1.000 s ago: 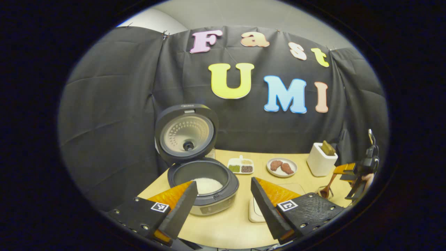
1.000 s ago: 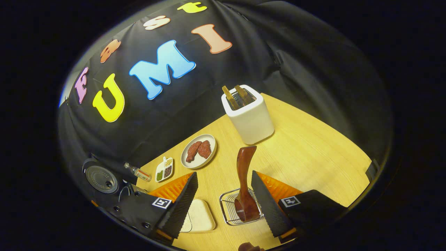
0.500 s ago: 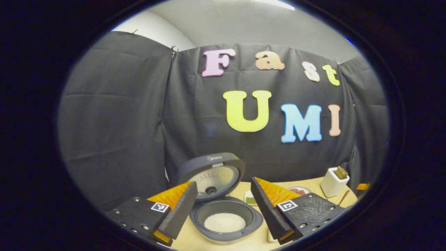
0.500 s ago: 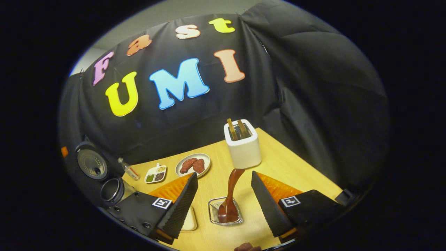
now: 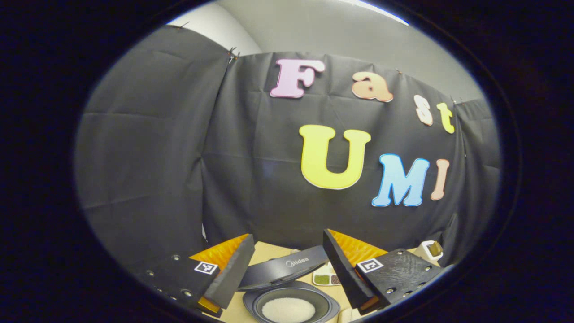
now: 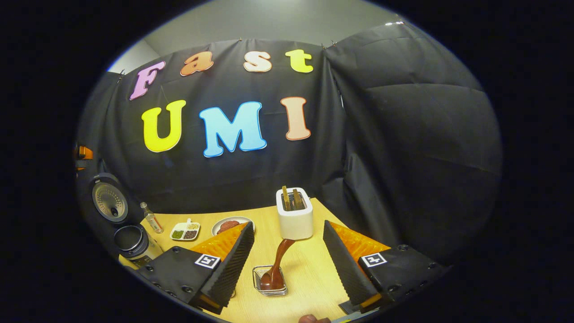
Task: Close the left gripper, press the button to open the rice cooker; take a wooden spoon from the chopstick holder with the right hand, scoop a spoonful of rice and pour it into the rice cooker, then put the wooden spoon back into the chopstick holder.
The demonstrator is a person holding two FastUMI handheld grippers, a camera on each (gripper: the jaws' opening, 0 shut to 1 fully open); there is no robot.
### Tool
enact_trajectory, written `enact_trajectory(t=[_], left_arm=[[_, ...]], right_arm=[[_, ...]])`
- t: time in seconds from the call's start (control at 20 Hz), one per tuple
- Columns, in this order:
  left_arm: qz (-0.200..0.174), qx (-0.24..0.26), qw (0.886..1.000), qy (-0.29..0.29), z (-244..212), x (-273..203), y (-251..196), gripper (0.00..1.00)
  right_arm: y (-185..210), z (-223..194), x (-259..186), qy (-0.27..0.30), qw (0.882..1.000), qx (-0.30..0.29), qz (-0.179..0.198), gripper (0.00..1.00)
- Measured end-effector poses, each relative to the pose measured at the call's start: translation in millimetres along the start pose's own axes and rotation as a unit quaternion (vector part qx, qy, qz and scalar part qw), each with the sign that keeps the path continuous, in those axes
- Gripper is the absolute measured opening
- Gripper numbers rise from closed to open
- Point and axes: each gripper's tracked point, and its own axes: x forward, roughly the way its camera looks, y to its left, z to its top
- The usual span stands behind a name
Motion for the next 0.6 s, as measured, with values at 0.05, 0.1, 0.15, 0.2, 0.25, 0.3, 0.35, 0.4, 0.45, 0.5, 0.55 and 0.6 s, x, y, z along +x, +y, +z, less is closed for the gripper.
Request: enact_trajectory(t=[0.05,0.1,0.15,0.2,0.25,0.3,0.35,0.4,0.45,0.5,0.55,0.6], left_arm=[[-0.008,-0.01,1.0,0.012,-3.2,15.7,-0.6,0.98],[-0.011,-0.014,1.0,0.025,-6.9,27.2,1.2,0.96],[-0.012,-0.015,0.999,0.041,-15.7,36.8,5.2,0.97],[-0.012,-0.017,0.998,0.056,-23.9,46.5,7.5,0.96],[-0.012,-0.02,0.997,0.072,-32.5,53.0,9.1,0.97],[-0.011,-0.026,0.996,0.087,-38.5,60.2,10.0,0.97],[-0.016,-0.034,0.994,0.098,-45.4,63.6,7.2,0.97],[-0.014,-0.044,0.993,0.109,-51.6,67.0,8.5,0.97],[-0.011,-0.053,0.991,0.122,-60.8,70.6,11.4,0.96],[-0.012,-0.066,0.987,0.146,-72.9,69.1,11.1,0.96],[-0.014,-0.074,0.986,0.147,-74.6,67.8,10.2,0.98],[-0.017,-0.078,0.984,0.16,-79.7,65.7,9.5,0.99]], right_arm=[[2.5,0.5,-6.1,-0.003,1.0,-0.002,-0.005,0.98],[4.2,0.3,-11.6,-0.004,1.0,-0.004,-0.009,0.98],[6.4,-0.3,-16.2,-0.005,1.0,-0.006,-0.012,0.98],[8.8,-2.1,-19.5,-0.006,1.0,-0.006,-0.015,0.98],[12.6,-4.4,-20.9,-0.006,1.0,-0.005,-0.014,0.98],[16.8,-9.7,-21.0,-0.001,1.0,-0.002,-0.01,0.98],[19.9,-14.4,-20.8,0.008,1.0,0.0,-0.005,0.98],[23.3,-17.4,-19.5,0.015,1.0,0.003,0.0,0.98],[26.0,-16.2,-18.7,0.016,1.0,0.004,0.006,0.98],[27.8,-13.2,-17.8,0.013,1.0,0.004,0.011,0.98],[29.9,-11.0,-16.6,0.009,1.0,0.002,0.015,0.98],[31.4,-11.4,-15.2,0.007,1.0,0.0,0.02,0.98]])
